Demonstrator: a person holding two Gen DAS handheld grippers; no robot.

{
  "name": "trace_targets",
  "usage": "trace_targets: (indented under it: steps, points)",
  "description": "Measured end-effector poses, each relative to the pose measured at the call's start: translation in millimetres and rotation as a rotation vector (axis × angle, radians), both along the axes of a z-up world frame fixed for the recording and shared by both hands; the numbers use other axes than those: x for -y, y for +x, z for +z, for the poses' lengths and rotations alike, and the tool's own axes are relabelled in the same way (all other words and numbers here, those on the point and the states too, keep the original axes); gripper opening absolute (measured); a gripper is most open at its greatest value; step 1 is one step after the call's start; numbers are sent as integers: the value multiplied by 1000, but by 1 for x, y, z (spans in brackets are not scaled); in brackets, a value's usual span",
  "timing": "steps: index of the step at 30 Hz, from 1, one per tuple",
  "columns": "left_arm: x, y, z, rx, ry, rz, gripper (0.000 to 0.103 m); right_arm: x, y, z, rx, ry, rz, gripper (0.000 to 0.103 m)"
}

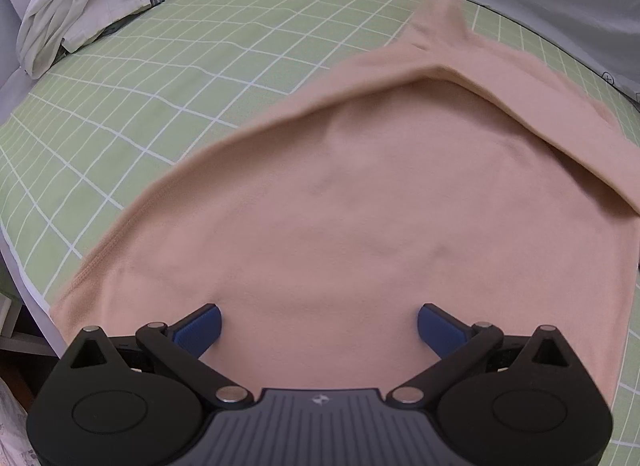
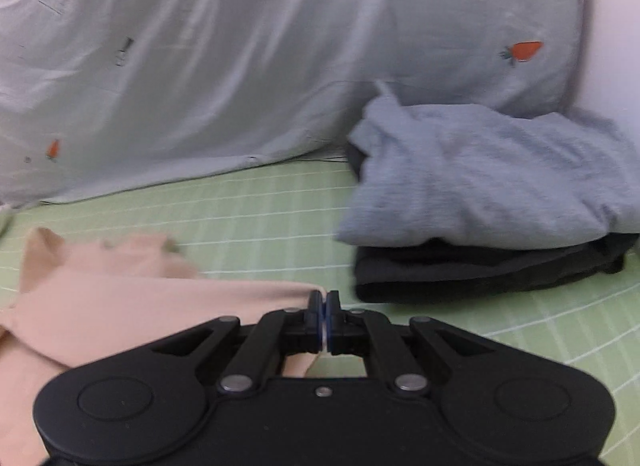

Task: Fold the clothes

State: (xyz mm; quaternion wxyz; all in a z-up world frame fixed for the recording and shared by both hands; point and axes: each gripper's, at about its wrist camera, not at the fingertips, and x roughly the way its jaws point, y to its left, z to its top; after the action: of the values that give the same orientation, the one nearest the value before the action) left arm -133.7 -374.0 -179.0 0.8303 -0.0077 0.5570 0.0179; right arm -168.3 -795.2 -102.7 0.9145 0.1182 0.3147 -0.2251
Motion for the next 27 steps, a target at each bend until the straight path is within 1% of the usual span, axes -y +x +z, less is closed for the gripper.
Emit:
trace_targets:
  steps: [3, 6, 8, 10, 11, 12, 13, 14, 15, 16, 18, 19, 20, 21, 23, 26, 27]
  points:
    - [-1, 0, 0, -1, 0, 0, 103, 9, -2, -10, -43, -4, -46, 2]
    - [-1, 1, 0, -4, -1, -4, 103, 14, 2, -29, -130, 20, -70, 2]
    - [-2, 3, 0, -11, -3, -8, 103, 9, 1, -30, -153, 37, -84, 2]
    - [-3, 5, -1, -19, -5, -12, 103, 0, 2, -26, -171, 24, -89, 5]
    - [-4, 6, -1, -23, -5, -18, 103, -5, 3, -24, -179, 12, -89, 12]
    - [-4, 8, -1, -27, -6, -26, 103, -9, 3, -22, -179, 16, -86, 29]
    - [-4, 9, -1, -30, -6, -34, 103, -13, 3, -19, -172, 20, -92, 41]
    - [-4, 9, -1, -32, -6, -45, 103, -17, 2, -16, -163, 23, -98, 60]
    - [-4, 10, -1, -30, -6, -58, 103, -21, 0, -13, -153, 22, -105, 66]
    - [-4, 10, -1, -24, -7, -72, 103, -25, -1, -12, -148, 24, -105, 68]
    - [-3, 11, -1, -17, -9, -107, 103, -40, -5, -8, -139, 37, -90, 80]
    - [-3, 12, -1, -15, -9, -126, 103, -48, -7, -7, -133, 42, -83, 82]
    - [-4, 14, -1, -13, -11, -146, 103, -58, -10, -5, -125, 38, -78, 89]
    - [-4, 15, -1, -13, -13, -169, 103, -67, -13, -3, -117, 34, -73, 101]
    - [-8, 18, 2, 1, -46, -211, 103, -88, -19, -2, -111, 17, -49, 103]
    - [-19, 20, 13, 40, -108, -264, 103, -120, -23, -2, -117, 40, 1, 103]
    - [-25, 19, 18, 62, -114, -286, 103, -131, -25, -2, -112, 54, 2, 103]
